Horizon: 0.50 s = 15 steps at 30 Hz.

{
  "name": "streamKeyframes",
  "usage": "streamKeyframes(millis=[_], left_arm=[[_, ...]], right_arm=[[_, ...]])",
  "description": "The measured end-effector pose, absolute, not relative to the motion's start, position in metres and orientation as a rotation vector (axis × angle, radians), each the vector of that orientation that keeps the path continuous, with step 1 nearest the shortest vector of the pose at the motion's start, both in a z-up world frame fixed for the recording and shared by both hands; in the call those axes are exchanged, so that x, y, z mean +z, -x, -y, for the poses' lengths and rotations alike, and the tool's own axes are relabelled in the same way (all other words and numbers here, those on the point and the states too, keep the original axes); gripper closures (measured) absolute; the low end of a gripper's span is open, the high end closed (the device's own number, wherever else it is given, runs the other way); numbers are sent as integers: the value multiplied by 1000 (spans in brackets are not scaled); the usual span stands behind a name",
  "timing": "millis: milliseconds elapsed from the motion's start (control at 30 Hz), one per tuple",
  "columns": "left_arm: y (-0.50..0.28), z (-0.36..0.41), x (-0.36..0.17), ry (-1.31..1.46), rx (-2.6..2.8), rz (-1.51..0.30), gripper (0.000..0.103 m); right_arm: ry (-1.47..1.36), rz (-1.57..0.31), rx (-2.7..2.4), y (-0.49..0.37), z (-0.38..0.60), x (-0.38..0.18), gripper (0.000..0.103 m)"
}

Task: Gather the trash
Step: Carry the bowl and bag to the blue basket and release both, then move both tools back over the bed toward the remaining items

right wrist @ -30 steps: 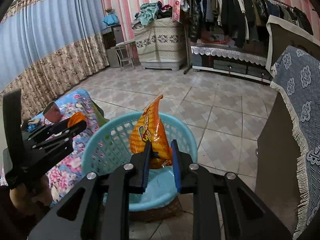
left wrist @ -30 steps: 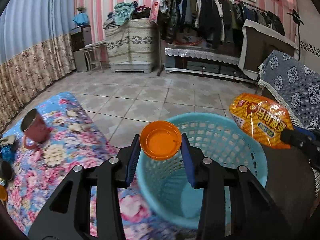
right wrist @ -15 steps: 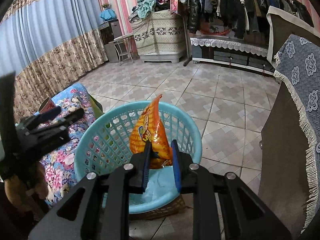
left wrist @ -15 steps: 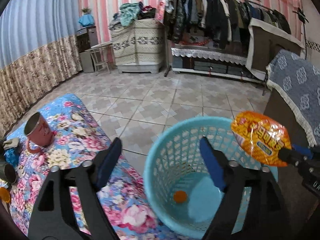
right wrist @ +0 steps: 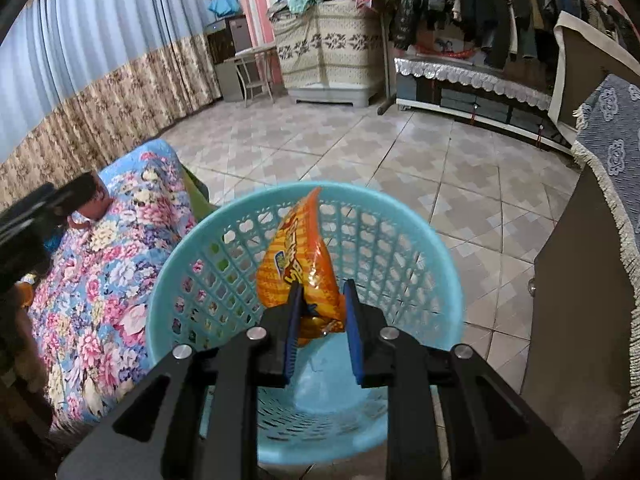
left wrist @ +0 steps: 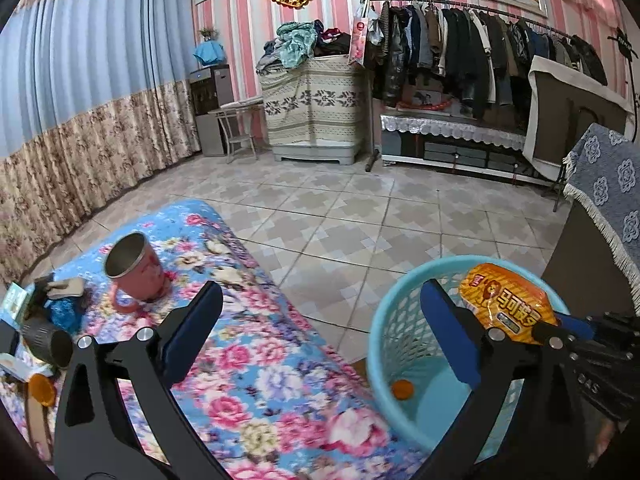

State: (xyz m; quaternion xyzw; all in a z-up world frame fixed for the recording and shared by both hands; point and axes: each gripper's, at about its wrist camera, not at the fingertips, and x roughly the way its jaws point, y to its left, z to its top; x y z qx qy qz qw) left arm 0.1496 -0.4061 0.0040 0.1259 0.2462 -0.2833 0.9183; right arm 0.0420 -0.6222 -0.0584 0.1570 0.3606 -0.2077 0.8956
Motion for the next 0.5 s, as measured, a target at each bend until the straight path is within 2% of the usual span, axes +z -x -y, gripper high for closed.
streamKeyframes(millis=[67,100,133,167,267,333,400,433,500], left_arm=[[-150,400,4,-261,-573,-503,7],[-151,396,5,-258,-569,-505,7],[-151,393,6,-255,-565,-507,7],[-152,391,6,-251,-561,-509,7],[-154,381,9,-234,-549,-512,7],[-154,378,9,-234,-542,-510,6],[-154,373,9,-243,-531,-504,6],[-154,371,10,-246,-524,-500,6],[-154,364,10,-240,-515,-502,6]], right_arm=[[-324,-752,-439,-47,622,-59,78],[-324,-748,-451,-50,622,-59,64],[-328,-740,-455,-51,623,-60,43],[-335,-733,-454,-52,624,-60,37],[-361,-731,-462,-56,626,-66,32],[-377,-724,-456,-58,626,-69,19],[-367,-729,-479,-58,623,-71,17],[-364,-730,-488,-59,621,-71,11],[-366,-705,-500,-56,619,-69,9]])
